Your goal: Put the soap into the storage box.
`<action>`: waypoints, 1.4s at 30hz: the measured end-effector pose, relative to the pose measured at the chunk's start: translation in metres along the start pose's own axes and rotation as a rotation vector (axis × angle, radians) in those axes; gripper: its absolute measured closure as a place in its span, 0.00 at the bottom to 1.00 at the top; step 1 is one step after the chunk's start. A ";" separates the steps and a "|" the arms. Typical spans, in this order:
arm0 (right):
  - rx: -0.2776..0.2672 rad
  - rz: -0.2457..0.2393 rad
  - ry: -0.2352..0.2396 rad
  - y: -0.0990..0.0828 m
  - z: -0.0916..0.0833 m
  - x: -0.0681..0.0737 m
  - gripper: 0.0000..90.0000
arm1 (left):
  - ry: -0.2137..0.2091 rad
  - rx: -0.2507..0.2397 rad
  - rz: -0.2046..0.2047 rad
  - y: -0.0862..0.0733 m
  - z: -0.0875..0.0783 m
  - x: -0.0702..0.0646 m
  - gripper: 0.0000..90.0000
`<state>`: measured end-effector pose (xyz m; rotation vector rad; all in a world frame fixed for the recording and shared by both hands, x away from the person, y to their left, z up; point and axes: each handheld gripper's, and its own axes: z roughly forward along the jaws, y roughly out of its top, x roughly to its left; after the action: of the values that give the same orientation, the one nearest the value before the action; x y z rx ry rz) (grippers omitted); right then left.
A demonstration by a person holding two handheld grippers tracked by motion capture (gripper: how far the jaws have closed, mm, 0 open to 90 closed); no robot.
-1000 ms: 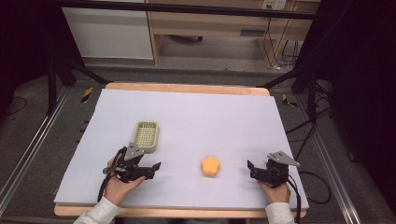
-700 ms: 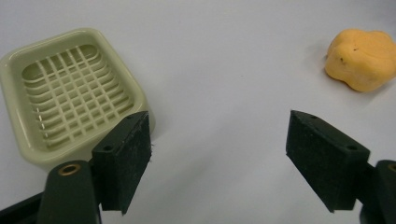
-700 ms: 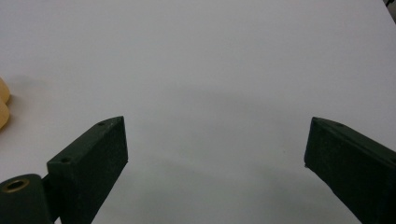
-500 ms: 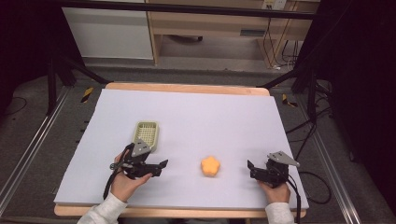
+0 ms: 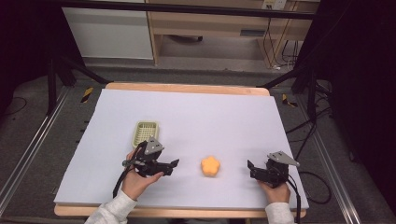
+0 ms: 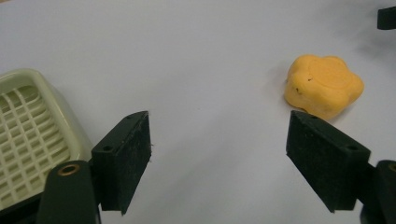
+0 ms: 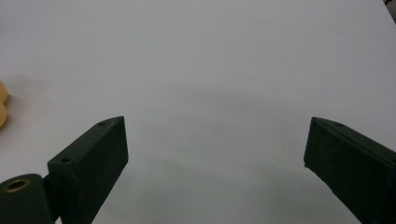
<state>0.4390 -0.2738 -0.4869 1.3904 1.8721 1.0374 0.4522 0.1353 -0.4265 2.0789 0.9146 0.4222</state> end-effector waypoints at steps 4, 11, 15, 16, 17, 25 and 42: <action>0.001 -0.002 0.002 0.000 0.000 0.000 0.08 | -0.007 -0.005 -0.002 0.005 0.003 -0.003 0.24; 0.001 0.000 0.003 0.000 0.000 0.000 0.08 | -0.024 -0.002 0.006 0.013 0.009 -0.011 0.24; 0.002 0.001 0.004 0.000 0.000 0.000 0.08 | -0.031 0.001 0.005 0.016 0.012 -0.014 0.24; 0.003 0.000 0.005 0.000 0.000 0.000 0.08 | -0.033 0.002 0.007 0.017 0.013 -0.014 0.24; 0.003 0.000 0.004 0.000 0.000 0.000 0.08 | -0.035 0.004 0.006 0.019 0.014 -0.015 0.24; 0.008 -0.009 -0.003 0.000 0.000 0.003 0.07 | -0.047 0.014 0.027 0.026 0.025 -0.026 0.24; 0.008 -0.014 -0.006 0.000 0.001 0.002 0.08 | -0.076 0.029 0.036 0.036 0.041 -0.043 0.24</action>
<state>0.4391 -0.2720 -0.4869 1.3817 1.8811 1.0185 0.4629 0.0672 -0.4230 2.1254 0.8437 0.3484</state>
